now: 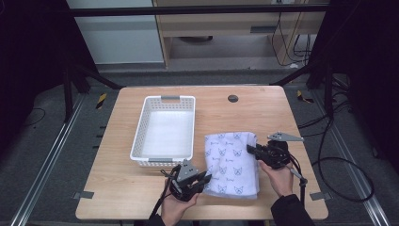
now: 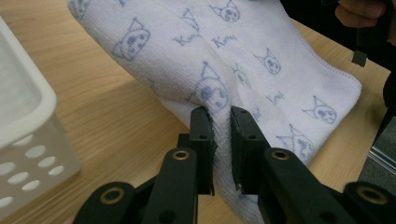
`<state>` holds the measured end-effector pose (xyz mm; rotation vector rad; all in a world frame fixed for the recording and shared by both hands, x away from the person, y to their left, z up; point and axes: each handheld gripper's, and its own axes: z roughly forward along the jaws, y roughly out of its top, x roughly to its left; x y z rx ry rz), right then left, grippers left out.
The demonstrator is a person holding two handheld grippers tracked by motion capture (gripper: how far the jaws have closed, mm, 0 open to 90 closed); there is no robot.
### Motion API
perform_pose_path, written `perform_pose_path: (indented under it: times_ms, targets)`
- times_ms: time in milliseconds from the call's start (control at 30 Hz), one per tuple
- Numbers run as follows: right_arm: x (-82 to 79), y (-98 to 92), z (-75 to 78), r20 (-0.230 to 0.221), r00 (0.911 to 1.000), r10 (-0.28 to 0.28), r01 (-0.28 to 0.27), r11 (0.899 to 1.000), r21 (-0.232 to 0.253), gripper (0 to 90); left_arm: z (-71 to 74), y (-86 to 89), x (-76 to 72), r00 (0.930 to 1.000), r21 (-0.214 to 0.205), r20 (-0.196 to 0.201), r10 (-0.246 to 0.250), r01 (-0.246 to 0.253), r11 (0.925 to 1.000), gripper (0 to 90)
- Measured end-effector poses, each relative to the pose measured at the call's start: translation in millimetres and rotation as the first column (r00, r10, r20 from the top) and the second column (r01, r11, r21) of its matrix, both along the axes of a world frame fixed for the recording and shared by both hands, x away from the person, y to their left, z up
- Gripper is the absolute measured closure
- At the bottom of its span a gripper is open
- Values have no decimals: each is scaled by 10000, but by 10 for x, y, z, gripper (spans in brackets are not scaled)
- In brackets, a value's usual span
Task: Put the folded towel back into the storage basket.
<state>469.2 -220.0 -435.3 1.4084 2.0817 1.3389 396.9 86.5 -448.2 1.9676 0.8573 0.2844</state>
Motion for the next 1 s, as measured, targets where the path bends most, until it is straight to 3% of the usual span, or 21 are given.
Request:
perform_pose_path:
  times_ms: [500,1000]
  targets:
    - [-48,31,142,686,9976,-36,49,9998,-193,727,153,12,-23,9988,-27,480,-97,98,9999,801]
    - [40,235,457,1448,9880,-546,566,9983,-99,728,479,188,108,9921,-338,1255,60,-18,9994,803]
